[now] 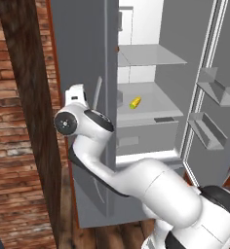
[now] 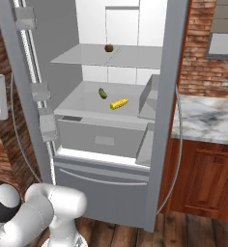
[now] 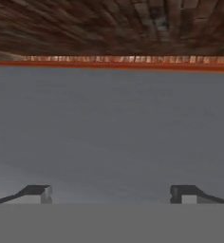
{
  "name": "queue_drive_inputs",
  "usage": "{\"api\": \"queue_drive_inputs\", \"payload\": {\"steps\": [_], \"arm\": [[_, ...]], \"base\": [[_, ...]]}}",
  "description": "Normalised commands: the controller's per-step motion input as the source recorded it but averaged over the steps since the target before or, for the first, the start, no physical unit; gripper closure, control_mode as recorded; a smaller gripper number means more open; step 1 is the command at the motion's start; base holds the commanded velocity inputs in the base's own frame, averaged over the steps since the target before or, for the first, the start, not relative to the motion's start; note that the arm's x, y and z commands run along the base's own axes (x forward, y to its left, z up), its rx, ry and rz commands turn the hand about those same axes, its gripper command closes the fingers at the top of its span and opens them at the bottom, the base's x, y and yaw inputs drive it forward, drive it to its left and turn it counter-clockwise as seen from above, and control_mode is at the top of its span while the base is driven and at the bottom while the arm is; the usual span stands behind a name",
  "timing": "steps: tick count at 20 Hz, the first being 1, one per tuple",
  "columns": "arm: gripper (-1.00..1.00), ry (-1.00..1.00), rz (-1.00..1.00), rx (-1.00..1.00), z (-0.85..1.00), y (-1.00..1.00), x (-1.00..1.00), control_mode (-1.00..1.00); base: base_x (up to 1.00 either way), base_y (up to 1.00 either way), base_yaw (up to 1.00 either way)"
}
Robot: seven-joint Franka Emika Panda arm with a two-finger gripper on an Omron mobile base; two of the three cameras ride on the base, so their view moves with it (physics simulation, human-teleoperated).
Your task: Place the corn in the correct fridge rack based on whether it is a fruit or vegetable. Finally, close the fridge door.
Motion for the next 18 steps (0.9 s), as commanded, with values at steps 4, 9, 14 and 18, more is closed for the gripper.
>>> {"api": "queue_drive_inputs", "payload": {"steps": [4,9,14,18], "arm": [[-1.0,-0.03,-0.02,-0.06,0.12,-0.44,0.31,-1.0],[-1.0,0.0,-0.1,-0.07,0.12,-0.46,0.21,-1.0],[-1.0,0.0,-0.19,-0.07,0.08,-0.33,0.32,-1.0],[-1.0,0.0,-0.18,-0.07,0.05,-0.27,0.49,-1.0]], "base": [[0.0,0.0,0.0],[0.0,0.0,0.0],[0.0,0.0,0.0],[0.0,0.0,0.0]]}}
